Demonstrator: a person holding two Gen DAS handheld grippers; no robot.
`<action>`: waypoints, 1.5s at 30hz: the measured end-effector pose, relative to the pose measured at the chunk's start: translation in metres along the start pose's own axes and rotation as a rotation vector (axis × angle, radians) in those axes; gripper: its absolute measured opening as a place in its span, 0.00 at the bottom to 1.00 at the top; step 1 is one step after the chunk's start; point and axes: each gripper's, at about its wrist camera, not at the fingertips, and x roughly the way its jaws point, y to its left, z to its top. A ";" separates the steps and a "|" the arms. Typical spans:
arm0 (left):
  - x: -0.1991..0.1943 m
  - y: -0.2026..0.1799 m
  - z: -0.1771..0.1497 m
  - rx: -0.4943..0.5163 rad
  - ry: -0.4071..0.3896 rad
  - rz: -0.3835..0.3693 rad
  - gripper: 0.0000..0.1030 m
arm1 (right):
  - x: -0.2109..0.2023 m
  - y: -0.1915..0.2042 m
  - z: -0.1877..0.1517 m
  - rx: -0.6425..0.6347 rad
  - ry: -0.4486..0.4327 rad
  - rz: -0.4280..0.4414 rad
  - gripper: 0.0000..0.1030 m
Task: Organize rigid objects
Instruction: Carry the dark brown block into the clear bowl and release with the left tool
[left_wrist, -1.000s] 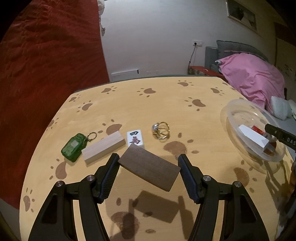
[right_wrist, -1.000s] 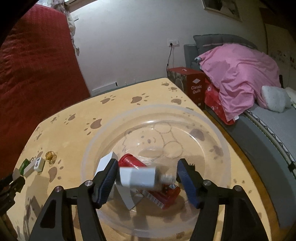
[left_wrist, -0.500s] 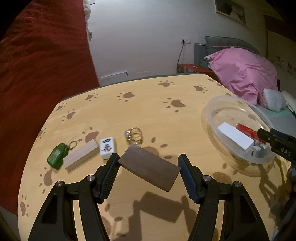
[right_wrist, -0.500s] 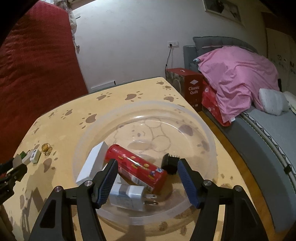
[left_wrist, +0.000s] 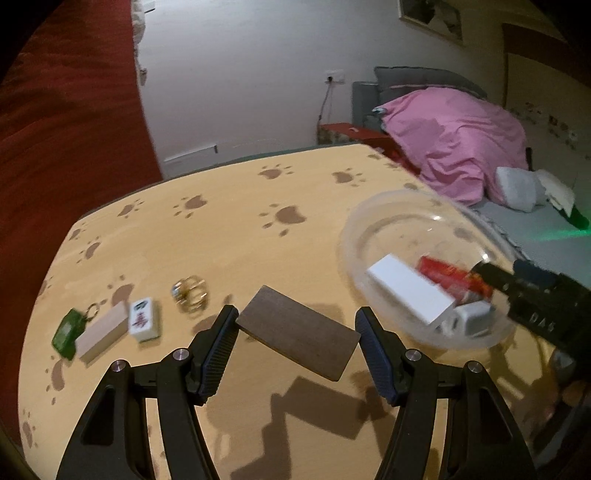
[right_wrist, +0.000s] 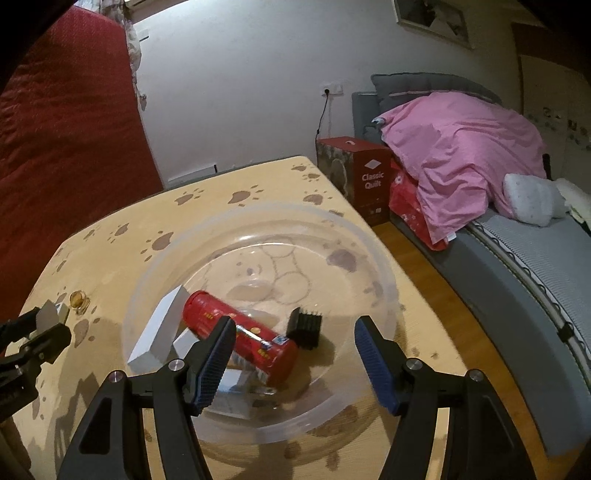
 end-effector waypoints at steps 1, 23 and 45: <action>0.001 -0.003 0.003 0.002 -0.005 -0.009 0.64 | 0.000 -0.001 0.000 0.000 -0.003 -0.001 0.68; 0.028 -0.058 0.045 0.061 -0.045 -0.136 0.64 | -0.002 -0.014 0.006 0.030 -0.034 -0.015 0.68; 0.027 -0.055 0.044 0.035 -0.060 -0.154 0.75 | -0.003 -0.017 0.006 0.037 -0.034 -0.024 0.69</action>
